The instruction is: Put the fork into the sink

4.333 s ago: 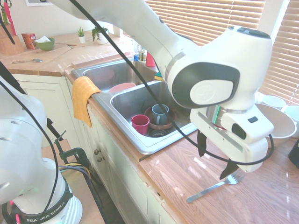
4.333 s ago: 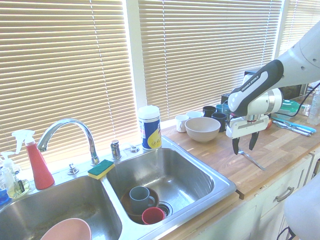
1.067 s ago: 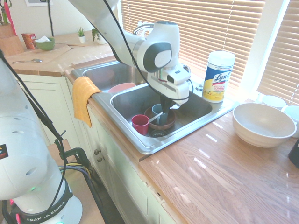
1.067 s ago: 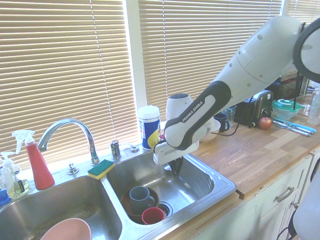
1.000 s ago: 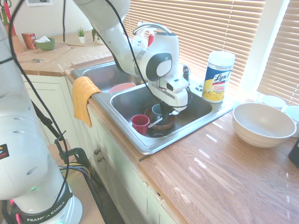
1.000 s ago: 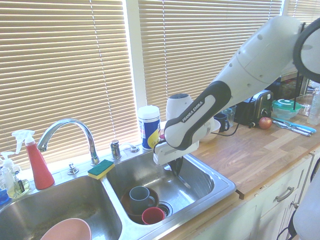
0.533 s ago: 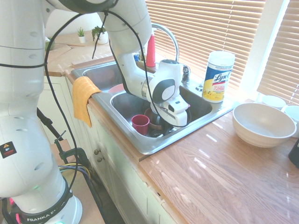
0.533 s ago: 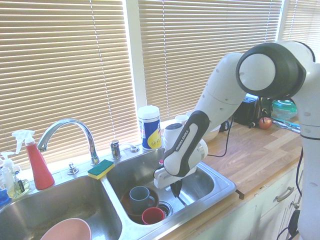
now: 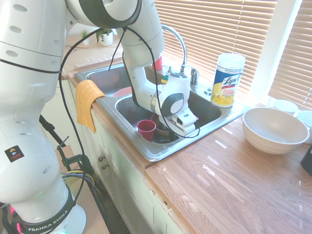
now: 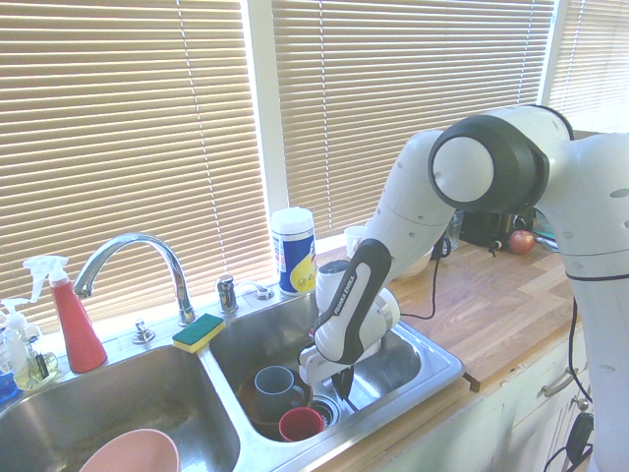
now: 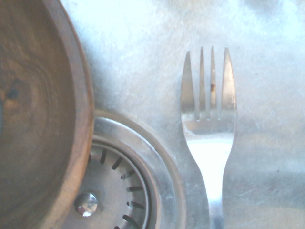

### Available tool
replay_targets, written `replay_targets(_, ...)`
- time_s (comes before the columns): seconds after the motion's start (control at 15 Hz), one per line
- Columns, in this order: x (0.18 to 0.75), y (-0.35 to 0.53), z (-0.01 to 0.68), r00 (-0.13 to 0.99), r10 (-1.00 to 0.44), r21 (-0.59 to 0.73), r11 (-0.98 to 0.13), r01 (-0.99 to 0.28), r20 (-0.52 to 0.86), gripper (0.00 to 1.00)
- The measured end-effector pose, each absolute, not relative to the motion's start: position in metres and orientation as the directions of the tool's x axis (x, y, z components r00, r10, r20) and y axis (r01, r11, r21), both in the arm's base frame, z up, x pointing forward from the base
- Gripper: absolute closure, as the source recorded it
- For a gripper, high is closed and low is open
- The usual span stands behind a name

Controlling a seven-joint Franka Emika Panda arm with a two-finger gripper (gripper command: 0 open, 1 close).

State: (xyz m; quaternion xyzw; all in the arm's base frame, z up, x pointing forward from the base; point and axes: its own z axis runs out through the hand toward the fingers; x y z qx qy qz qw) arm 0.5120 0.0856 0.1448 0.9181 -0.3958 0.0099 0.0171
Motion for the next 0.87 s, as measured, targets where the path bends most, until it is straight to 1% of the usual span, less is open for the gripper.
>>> replay_targets(0.6,0.512,0.086,0.143,0.685,-0.728,0.012,-0.685,-0.728,0.035,0.0)
replay_targets(0.73,0.513,0.084,0.162,0.689,-0.723,0.003,-0.689,-0.724,0.05,0.0)
replay_targets(0.87,0.515,0.082,0.206,0.699,-0.712,0.002,-0.701,-0.713,0.064,0.0)
